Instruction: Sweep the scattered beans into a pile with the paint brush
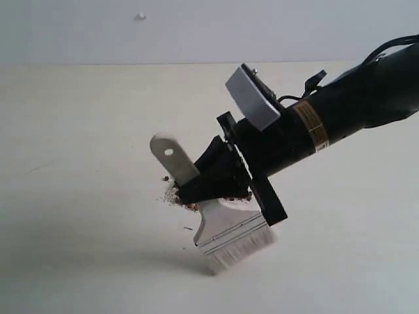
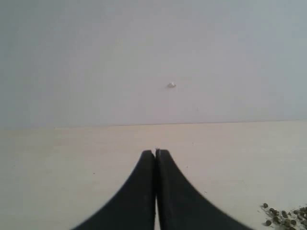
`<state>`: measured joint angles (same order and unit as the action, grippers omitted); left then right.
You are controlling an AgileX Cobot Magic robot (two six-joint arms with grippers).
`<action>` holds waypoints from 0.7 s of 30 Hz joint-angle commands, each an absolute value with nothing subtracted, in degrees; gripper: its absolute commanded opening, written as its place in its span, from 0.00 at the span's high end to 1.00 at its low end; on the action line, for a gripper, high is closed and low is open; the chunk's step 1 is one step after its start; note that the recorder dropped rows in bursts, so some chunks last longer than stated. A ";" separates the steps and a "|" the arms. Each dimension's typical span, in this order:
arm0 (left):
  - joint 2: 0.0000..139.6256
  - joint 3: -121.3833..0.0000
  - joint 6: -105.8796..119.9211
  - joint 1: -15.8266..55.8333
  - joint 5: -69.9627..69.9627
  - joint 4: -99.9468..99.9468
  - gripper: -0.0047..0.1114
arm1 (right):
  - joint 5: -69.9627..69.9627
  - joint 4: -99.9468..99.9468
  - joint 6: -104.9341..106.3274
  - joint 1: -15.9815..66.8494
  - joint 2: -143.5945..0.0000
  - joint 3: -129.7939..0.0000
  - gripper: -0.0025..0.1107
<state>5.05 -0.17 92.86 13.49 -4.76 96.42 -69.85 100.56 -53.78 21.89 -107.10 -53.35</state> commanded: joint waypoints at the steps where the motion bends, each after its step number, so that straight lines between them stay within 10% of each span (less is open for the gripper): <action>1: 4.68 0.00 92.95 13.77 -5.15 96.23 0.96 | -69.96 99.11 -47.97 21.98 -110.55 -52.72 0.98; 21: 4.68 0.00 92.95 13.77 -5.15 96.23 0.96 | -69.96 93.48 -47.62 20.30 -120.57 -67.10 0.98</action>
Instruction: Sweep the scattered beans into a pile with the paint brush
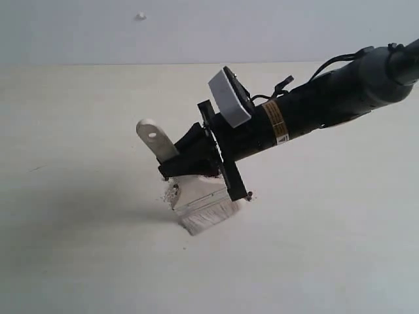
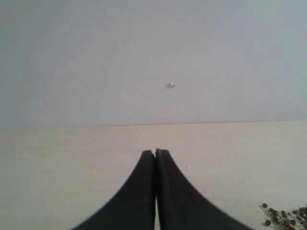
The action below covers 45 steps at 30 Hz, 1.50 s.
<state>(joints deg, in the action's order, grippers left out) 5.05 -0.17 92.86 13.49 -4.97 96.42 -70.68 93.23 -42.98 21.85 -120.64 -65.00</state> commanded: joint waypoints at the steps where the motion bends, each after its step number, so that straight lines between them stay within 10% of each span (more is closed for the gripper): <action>1: 4.68 0.00 92.95 13.77 -5.15 96.23 0.96 | -69.96 93.58 -50.02 19.99 -120.07 -67.36 0.98; 14: 4.68 0.00 92.95 13.77 -5.15 96.23 0.96 | -69.38 99.95 -74.94 19.00 -97.53 -67.27 0.98; 31: 4.68 0.00 92.95 13.77 -5.15 96.23 0.96 | 31.50 99.95 -111.51 33.01 -79.27 -40.76 0.98; 45: 4.68 0.00 92.95 13.77 -5.15 96.23 0.96 | 66.47 99.95 -121.94 54.69 -103.81 -42.14 0.98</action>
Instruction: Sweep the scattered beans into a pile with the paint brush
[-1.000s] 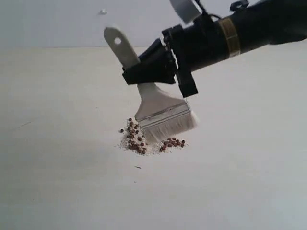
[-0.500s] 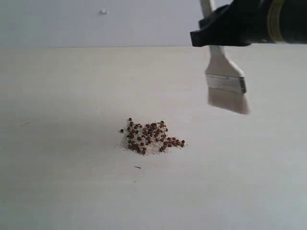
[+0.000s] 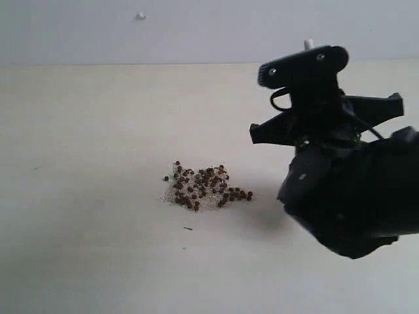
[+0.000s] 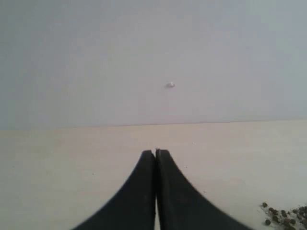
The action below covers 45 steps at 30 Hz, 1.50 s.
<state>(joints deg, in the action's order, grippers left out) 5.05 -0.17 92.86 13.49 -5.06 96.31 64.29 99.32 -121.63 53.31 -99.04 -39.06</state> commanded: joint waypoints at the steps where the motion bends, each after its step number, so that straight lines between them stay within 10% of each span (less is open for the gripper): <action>1: 4.68 0.00 92.95 13.77 -5.15 96.23 0.96 | 65.66 99.95 -121.94 54.67 -107.00 -44.58 0.98; 27: 4.68 0.00 92.95 13.77 -5.15 96.23 0.96 | 54.82 95.87 -120.01 54.67 -110.05 -63.11 0.98; 45: 4.68 0.00 92.95 13.77 -5.15 96.23 0.96 | 67.24 99.95 -115.79 54.67 -85.36 -37.96 0.98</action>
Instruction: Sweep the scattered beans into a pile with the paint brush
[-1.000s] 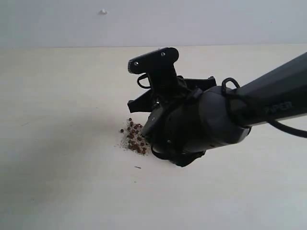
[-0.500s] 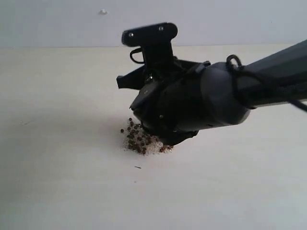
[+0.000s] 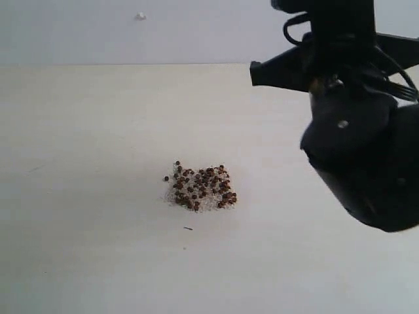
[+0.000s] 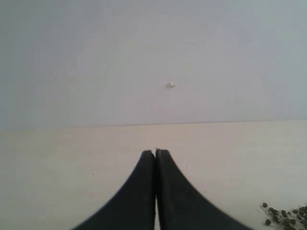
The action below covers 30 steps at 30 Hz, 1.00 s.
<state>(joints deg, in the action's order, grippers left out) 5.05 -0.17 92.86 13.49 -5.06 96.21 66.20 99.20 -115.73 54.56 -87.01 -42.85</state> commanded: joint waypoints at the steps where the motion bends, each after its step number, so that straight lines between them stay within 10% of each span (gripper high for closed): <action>1: 4.68 0.00 92.95 13.77 -5.15 96.23 0.96 | 67.61 99.95 -115.79 54.67 -85.36 -36.84 0.98; 30: 4.68 0.00 92.95 13.77 -5.15 96.23 0.96 | 69.96 99.95 -118.44 54.67 -85.36 -28.46 0.98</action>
<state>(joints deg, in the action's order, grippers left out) 5.05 -0.17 92.86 13.49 -5.06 96.21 68.53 98.86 -118.32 54.56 -85.84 -28.69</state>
